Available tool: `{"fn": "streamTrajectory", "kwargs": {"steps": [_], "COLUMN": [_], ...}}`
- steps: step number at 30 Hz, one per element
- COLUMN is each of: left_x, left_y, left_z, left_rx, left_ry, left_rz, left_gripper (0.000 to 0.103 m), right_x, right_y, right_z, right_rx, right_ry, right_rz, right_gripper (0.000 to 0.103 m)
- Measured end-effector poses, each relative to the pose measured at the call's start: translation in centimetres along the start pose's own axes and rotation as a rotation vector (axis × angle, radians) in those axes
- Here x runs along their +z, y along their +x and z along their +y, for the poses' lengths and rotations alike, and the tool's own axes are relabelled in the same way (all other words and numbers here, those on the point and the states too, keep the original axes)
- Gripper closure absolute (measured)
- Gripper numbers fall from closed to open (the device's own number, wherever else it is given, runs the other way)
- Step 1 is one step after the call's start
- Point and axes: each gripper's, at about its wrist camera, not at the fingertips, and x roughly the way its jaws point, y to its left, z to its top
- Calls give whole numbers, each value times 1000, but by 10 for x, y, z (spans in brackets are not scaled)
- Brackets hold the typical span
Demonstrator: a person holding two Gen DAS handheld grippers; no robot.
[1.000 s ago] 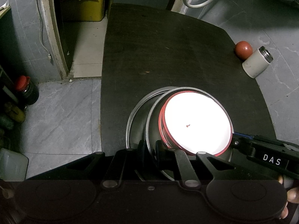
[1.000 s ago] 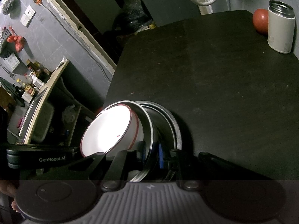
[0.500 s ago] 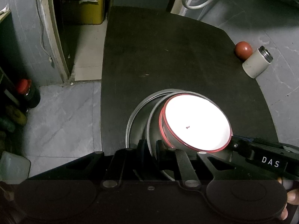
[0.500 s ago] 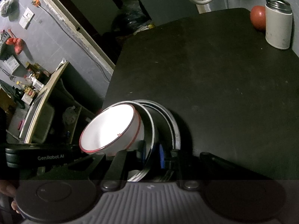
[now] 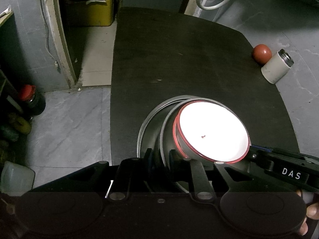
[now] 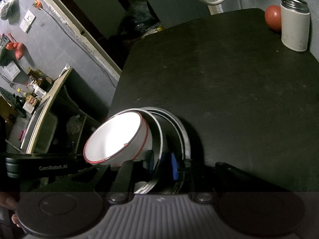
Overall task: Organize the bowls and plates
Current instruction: 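Lower the nested bowls onto the stacked steel plates with both grippers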
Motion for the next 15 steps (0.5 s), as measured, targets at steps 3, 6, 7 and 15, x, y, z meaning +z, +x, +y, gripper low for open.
{"fn": "streamTrajectory", "kwargs": {"steps": [3, 6, 7, 15], "left_x": [0, 0, 0, -1], "left_y": [0, 0, 0, 0], "left_z": [1, 1, 0, 0], "left_rx": [0, 1, 1, 8], "left_ry": [0, 1, 2, 4], "left_rz": [1, 2, 1, 2], "left_gripper": [84, 83, 83, 82], "right_x": [0, -1, -1, -1], "right_y": [1, 1, 1, 1], "right_z": [1, 0, 0, 0], "right_rx": [-3, -3, -3, -3], "right_ry": [-2, 0, -1, -1], "right_rz": [-1, -2, -2, -3], "right_gripper": [81, 81, 81, 80]}}
